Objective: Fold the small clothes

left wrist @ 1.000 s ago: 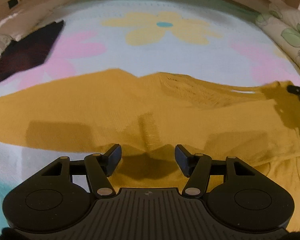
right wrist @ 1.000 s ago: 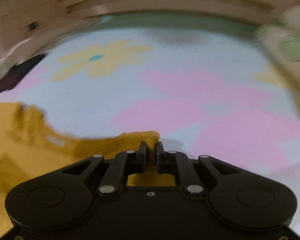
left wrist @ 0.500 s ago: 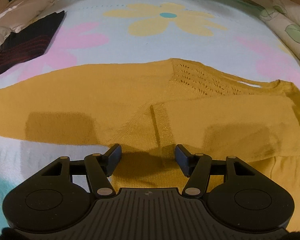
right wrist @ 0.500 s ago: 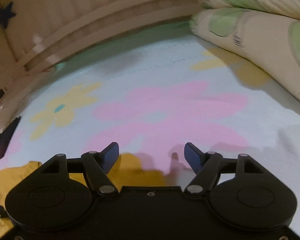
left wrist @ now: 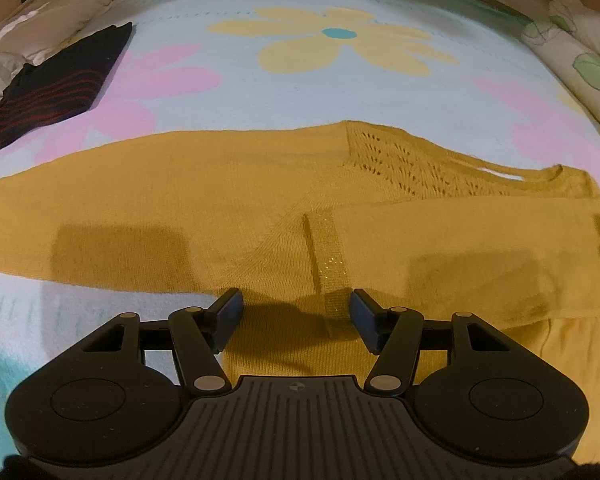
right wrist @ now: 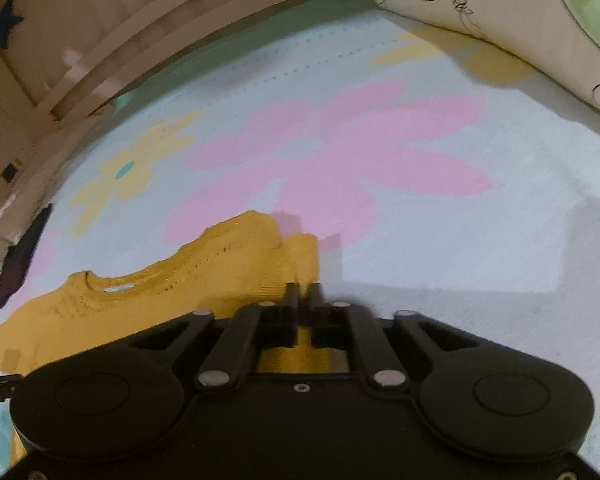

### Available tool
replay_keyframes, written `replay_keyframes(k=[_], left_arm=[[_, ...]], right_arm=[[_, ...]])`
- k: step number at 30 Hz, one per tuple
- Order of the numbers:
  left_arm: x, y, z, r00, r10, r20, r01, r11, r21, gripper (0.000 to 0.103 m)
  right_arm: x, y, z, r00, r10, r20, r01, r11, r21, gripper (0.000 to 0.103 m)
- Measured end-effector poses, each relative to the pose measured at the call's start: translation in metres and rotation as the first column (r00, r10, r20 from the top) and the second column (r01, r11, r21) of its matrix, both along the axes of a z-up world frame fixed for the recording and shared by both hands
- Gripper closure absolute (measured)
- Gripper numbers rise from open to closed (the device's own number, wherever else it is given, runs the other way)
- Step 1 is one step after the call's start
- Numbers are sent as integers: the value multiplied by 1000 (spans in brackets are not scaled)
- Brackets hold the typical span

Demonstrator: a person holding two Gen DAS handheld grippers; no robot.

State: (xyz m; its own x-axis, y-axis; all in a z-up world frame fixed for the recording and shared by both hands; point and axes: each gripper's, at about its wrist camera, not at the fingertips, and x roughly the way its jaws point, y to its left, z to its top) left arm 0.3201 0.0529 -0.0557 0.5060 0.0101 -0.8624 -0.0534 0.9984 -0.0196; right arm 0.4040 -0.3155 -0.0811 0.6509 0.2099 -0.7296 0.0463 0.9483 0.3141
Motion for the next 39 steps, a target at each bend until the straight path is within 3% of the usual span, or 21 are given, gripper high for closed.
replay_keyframes(k=[3,7,10,14,16,19,22,24,28,32,36,39], left_arm=[[0,-1,-1,1000,-9,1,9,1000,2,45],[0,-3,0,1000,-9,3,9,1000,15,45],[-1,-2,1,1000,-12,7,12,1000,16,45],[0,3,1,1000,-18,7,18,1000,-8,45],[0,9,4,1000,-1,13,2,999,-45,45],[0,24,8,999,31,24,-27,989,-143,45],[-3,42,11,998,50,34,-38,958,-284,45],[-4,52,13,998,53,30,-41,947,-318,45],[-13,65,23,996,60,72,-44,977,-208,45],[-20,98,31,988,117,104,-99,982,-164,44],[-28,146,31,968,222,120,-202,966,-165,36],[-31,187,28,940,321,119,-298,939,-173,33]], right_arm=[[-15,3,17,998,-39,46,46,987,-152,95],[-15,6,5,999,-53,4,52,978,-201,94],[-10,3,-7,997,-74,-24,67,976,-209,77],[-17,-4,6,994,-106,7,105,978,-182,39],[-22,-2,12,995,-96,14,97,980,-174,35],[-32,8,21,997,-83,4,83,982,-171,18],[-40,20,30,999,-52,-5,51,988,-143,4],[-46,33,37,999,-28,-16,25,989,-142,1],[-52,59,51,999,27,-47,-33,989,-141,0],[-62,91,64,996,71,-61,-77,991,-114,0],[-73,129,70,987,141,-79,-147,987,-67,0],[-82,160,70,972,217,-93,-222,974,-51,0]])
